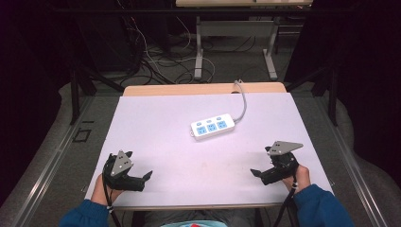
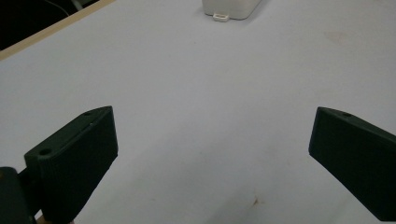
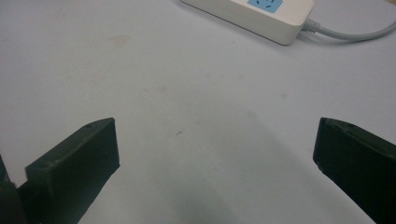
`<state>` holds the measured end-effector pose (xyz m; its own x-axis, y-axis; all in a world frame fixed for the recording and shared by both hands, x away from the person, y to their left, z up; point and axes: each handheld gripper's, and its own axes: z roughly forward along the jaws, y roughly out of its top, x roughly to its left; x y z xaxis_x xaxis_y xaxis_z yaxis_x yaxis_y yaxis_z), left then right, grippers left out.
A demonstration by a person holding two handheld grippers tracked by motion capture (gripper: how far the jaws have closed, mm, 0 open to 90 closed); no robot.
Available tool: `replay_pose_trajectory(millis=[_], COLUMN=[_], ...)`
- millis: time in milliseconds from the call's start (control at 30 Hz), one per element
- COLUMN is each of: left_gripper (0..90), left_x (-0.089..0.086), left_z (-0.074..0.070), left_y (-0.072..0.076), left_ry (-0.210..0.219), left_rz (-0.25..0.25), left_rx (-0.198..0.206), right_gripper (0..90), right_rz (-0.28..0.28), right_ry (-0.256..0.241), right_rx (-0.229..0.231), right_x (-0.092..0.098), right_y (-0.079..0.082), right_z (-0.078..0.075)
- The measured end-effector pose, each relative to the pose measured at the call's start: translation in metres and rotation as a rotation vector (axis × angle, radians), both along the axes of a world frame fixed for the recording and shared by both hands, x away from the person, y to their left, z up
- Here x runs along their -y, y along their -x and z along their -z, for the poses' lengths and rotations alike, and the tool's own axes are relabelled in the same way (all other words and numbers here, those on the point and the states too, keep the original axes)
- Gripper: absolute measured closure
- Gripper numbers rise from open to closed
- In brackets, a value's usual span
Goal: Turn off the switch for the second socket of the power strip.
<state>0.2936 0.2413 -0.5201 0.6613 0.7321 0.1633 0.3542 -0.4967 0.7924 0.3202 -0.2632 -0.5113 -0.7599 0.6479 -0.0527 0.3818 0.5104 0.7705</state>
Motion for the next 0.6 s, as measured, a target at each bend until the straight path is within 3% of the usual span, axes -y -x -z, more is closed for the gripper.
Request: replay_pose_trajectory(millis=[233,600], left_gripper=[1.2,1.4], left_x=[0.001,0.001], left_z=[0.0,0.002], left_y=[-0.001,-0.002], left_ry=[-0.005,-0.004], left_rz=[0.002,-0.005], left_rx=[-0.003,0.0], right_gripper=[0.0,0.0], right_rz=[0.018,-0.005], right_ry=[0.009,0.024], right_rx=[0.011,0.012], right_x=[-0.003,-0.015], right_y=[-0.005,-0.014], right_z=[-0.002,-0.006])
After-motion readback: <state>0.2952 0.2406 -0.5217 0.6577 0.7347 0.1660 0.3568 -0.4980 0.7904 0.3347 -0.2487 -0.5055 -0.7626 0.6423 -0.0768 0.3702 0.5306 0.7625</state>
